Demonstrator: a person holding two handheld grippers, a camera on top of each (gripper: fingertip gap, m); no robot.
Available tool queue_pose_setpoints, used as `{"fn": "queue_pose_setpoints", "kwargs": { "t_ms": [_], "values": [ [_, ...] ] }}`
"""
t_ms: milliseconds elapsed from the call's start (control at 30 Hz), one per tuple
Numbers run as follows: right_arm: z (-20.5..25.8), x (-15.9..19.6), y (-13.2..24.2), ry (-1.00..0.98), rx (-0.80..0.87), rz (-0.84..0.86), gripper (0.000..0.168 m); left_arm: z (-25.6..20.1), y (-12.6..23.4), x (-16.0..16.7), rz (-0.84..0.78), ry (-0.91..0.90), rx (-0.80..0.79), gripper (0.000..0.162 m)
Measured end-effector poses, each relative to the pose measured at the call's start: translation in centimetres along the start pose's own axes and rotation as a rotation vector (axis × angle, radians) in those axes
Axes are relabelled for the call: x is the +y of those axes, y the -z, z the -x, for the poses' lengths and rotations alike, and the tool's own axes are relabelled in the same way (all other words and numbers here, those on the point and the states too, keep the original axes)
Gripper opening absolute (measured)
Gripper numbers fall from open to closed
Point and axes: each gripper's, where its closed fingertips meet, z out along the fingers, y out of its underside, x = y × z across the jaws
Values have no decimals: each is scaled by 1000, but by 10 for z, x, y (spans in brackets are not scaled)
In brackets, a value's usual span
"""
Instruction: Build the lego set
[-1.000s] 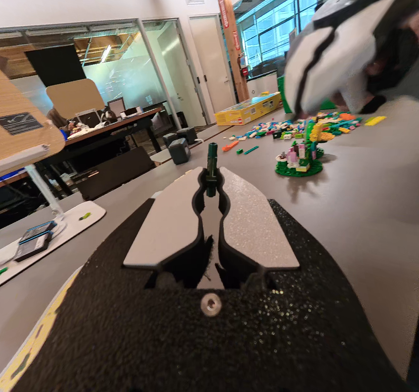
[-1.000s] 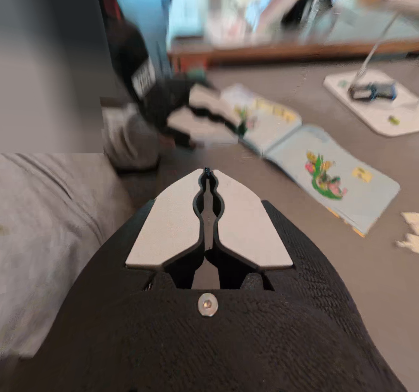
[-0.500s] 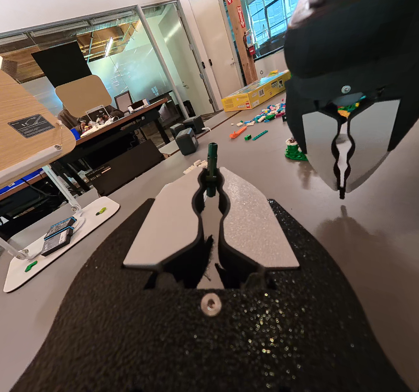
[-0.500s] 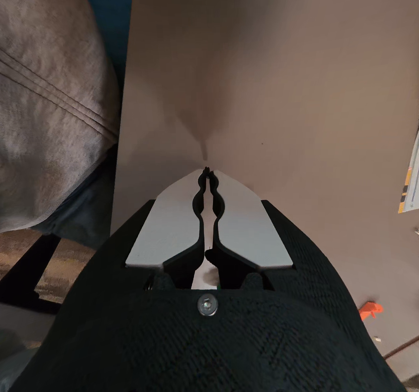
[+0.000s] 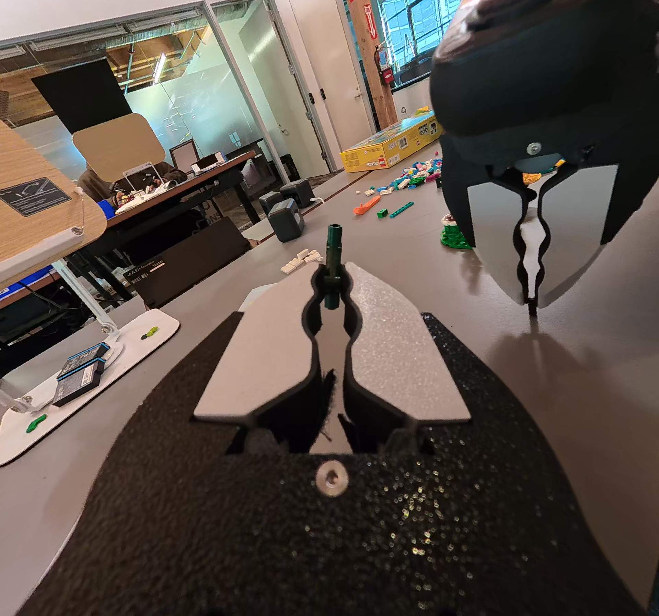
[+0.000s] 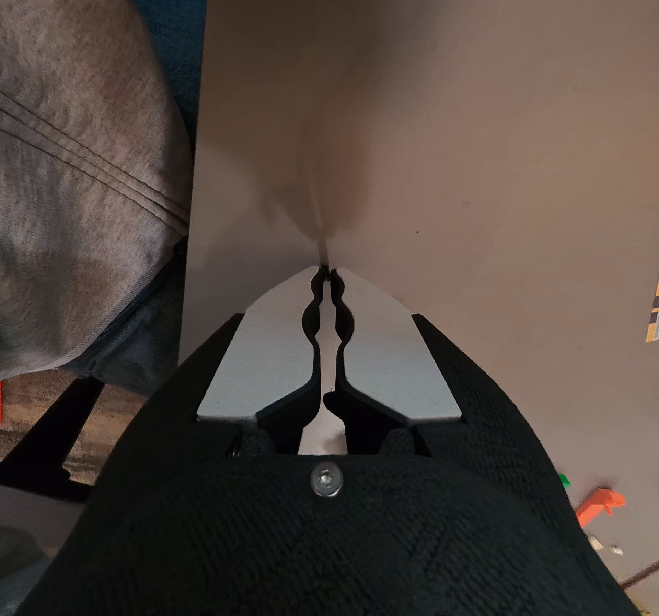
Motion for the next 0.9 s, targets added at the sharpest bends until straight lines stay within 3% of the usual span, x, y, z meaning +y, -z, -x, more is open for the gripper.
{"fn": "queue_pose_setpoints", "kwargs": {
  "t_ms": [900],
  "values": [
    [-1, 9, -7, 6, 29, -15, 1, -5, -1, 2, 9, 1, 29, 7]
  ]
}}
